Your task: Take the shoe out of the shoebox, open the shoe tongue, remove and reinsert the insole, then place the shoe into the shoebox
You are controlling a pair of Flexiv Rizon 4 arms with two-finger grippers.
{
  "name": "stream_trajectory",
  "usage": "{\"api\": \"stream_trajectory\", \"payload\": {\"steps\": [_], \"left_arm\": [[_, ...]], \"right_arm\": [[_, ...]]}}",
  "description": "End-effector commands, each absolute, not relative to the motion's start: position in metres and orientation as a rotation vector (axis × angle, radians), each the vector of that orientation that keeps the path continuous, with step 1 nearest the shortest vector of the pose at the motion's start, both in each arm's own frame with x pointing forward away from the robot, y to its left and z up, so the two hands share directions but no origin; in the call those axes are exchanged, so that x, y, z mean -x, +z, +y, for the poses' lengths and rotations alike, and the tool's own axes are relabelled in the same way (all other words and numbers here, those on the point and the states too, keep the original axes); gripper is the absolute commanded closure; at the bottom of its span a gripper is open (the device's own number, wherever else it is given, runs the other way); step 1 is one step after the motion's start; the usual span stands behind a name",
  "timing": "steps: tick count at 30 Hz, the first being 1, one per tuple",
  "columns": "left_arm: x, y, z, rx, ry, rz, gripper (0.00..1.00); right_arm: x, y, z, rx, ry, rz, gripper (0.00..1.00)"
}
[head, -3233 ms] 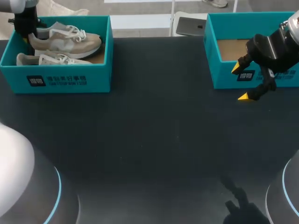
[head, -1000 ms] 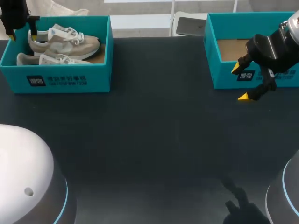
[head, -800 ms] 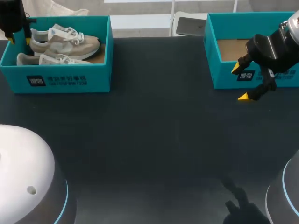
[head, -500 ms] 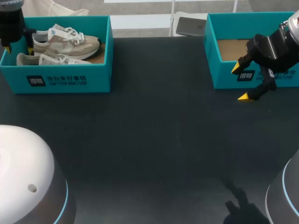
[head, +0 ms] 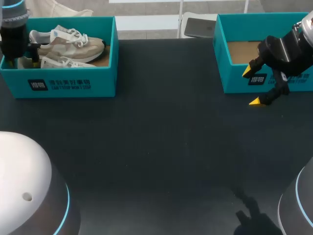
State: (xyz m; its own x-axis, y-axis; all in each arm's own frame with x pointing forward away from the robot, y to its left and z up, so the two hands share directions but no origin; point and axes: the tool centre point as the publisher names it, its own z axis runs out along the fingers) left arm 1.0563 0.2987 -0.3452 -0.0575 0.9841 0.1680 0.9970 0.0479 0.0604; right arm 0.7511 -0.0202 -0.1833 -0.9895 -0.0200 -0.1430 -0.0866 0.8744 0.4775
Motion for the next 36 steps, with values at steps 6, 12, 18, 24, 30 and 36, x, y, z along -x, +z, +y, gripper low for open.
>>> {"api": "stream_trajectory", "payload": {"steps": [6,12,18,24,30,36], "left_arm": [[-1.054,-0.368,0.307,2.086,-0.233,-2.194,0.31],[-1.052,-0.374,0.31,2.054,-0.248,-2.17,0.73],[-1.051,-0.363,0.315,2.055,-0.275,-2.115,1.0],[-1.052,-0.342,0.321,2.062,-0.26,-2.06,1.0],[-1.054,-0.304,0.324,2.065,-0.202,-2.033,1.0],[-1.049,-0.251,0.325,2.039,-0.15,-1.989,1.0]], "right_arm": [[-0.751,-0.184,-0.02,0.082,0.748,2.912,0.0],[-0.751,-0.184,-0.02,0.082,0.748,2.912,0.0],[-0.751,-0.184,-0.02,0.082,0.748,2.912,0.0],[-0.751,-0.184,-0.02,0.082,0.748,2.912,0.0],[-0.751,-0.184,-0.02,0.082,0.748,2.912,0.0],[-0.751,-0.184,-0.02,0.082,0.748,2.912,0.0]]}}
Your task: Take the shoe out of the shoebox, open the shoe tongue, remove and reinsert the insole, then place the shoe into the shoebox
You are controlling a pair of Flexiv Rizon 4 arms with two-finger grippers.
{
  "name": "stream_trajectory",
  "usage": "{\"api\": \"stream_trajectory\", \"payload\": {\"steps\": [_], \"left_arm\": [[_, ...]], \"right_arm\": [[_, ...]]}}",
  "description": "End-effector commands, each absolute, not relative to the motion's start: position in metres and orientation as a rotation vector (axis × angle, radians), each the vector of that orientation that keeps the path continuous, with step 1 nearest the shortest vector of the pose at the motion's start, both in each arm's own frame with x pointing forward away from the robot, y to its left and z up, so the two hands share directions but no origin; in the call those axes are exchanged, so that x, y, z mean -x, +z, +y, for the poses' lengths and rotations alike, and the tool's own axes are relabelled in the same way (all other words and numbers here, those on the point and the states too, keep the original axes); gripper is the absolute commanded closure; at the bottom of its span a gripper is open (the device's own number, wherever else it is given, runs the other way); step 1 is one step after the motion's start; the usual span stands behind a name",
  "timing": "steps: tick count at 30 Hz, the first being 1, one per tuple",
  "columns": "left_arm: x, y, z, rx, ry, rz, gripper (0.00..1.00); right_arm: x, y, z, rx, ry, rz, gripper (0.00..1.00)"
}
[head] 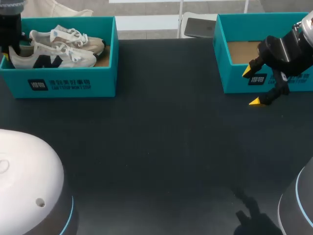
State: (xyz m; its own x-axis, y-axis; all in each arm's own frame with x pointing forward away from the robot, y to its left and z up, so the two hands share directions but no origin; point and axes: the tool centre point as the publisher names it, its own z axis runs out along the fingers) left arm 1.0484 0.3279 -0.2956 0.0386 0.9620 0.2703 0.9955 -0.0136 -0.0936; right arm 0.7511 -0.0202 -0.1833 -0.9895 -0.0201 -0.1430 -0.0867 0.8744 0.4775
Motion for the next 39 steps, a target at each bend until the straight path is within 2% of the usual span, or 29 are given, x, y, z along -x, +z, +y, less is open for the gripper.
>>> {"api": "stream_trajectory", "payload": {"steps": [1,17,34,39], "left_arm": [[-1.048,-0.243,0.326,2.043,-0.154,-1.991,1.0],[-1.036,-0.141,0.345,2.176,-0.063,-1.984,1.0],[-1.036,-0.141,0.345,2.176,-0.063,-1.984,1.0],[-0.999,-0.151,0.319,2.167,-0.249,-1.999,1.0]], "right_arm": [[-0.751,-0.184,-0.02,0.082,0.748,2.912,0.0],[-0.751,-0.184,-0.02,0.082,0.748,2.912,0.0],[-0.751,-0.184,-0.02,0.082,0.748,2.912,0.0],[-0.751,-0.184,-0.02,0.082,0.748,2.912,0.0]]}}
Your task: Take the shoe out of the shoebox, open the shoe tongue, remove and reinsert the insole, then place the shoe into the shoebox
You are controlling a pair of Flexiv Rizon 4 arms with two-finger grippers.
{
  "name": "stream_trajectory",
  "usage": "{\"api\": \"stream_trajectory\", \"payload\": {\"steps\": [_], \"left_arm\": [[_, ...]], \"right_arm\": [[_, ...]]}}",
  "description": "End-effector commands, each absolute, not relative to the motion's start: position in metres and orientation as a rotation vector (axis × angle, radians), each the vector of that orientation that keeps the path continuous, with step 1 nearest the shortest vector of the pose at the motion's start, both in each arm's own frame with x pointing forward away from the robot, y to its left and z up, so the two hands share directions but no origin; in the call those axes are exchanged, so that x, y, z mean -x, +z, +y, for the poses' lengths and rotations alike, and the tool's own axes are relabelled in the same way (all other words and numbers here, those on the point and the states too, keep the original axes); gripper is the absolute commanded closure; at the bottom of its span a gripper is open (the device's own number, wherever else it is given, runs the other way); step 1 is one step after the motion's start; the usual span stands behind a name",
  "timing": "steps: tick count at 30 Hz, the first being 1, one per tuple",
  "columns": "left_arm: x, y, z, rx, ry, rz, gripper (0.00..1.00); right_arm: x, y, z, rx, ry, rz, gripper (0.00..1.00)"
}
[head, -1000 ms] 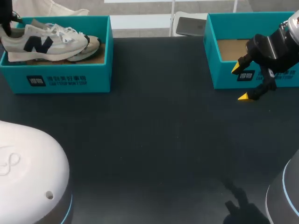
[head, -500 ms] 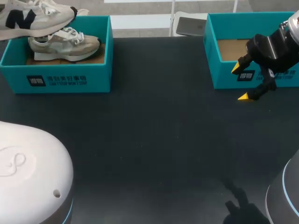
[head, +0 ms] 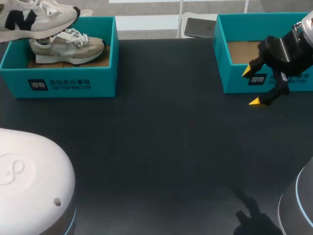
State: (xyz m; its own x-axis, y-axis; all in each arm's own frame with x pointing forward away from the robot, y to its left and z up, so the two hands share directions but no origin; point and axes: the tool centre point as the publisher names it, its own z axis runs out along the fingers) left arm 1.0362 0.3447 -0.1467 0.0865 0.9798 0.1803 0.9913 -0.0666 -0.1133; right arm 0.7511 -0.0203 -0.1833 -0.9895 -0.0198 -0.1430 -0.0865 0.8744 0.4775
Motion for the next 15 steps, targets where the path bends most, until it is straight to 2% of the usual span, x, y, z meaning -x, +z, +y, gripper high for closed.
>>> {"api": "stream_trajectory", "payload": {"steps": [1,15], "left_arm": [[-0.991,-0.151,0.313,2.167,-0.26,-1.995,1.0],[-0.913,-0.126,0.244,1.822,-0.305,-2.189,1.0]], "right_arm": [[-0.751,-0.184,-0.02,0.082,0.748,2.912,0.0],[-0.751,-0.184,-0.02,0.082,0.748,2.912,0.0]]}}
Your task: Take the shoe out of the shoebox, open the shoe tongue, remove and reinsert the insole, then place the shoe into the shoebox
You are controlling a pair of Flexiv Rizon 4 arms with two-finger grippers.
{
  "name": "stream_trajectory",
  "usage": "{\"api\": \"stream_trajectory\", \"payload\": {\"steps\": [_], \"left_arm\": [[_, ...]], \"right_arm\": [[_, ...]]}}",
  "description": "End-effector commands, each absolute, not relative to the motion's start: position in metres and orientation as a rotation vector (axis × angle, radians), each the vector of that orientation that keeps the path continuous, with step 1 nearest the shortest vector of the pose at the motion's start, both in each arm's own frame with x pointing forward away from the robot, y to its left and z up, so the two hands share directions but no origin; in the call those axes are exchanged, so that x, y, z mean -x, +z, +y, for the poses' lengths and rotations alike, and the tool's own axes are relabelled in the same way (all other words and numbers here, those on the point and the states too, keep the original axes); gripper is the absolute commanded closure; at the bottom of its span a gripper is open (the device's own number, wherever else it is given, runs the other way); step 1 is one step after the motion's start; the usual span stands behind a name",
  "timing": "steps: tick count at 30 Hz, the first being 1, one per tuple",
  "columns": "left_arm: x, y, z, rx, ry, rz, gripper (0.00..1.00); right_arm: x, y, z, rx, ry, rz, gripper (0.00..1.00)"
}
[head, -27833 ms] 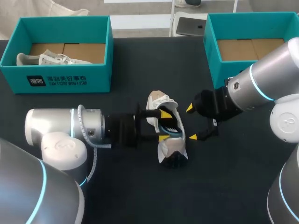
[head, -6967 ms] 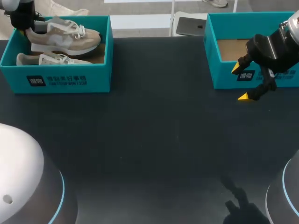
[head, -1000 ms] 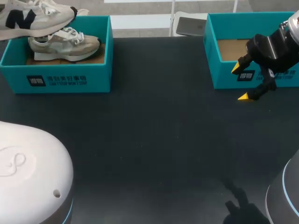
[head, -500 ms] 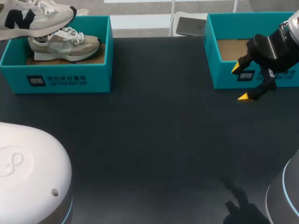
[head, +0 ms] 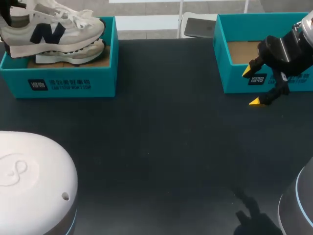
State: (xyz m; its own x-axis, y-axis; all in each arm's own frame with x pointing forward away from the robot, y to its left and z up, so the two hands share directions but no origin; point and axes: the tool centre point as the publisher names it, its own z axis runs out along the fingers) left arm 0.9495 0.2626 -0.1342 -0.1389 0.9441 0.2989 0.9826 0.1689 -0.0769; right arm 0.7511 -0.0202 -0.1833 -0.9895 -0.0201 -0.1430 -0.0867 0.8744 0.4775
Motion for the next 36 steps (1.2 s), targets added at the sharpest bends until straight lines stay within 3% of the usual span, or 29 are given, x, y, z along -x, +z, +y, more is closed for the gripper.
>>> {"api": "stream_trajectory", "payload": {"steps": [1,13,36], "left_arm": [[-0.908,-0.125,0.238,1.799,-0.328,-2.158,1.0],[-0.851,-0.105,0.164,1.784,-0.331,-2.198,1.0],[-0.851,-0.105,0.164,1.784,-0.331,-2.198,1.0]], "right_arm": [[-0.751,-0.184,-0.02,0.082,0.748,2.912,0.0],[-0.751,-0.184,-0.02,0.082,0.748,2.912,0.0],[-0.751,-0.184,-0.02,0.082,0.748,2.912,0.0]]}}
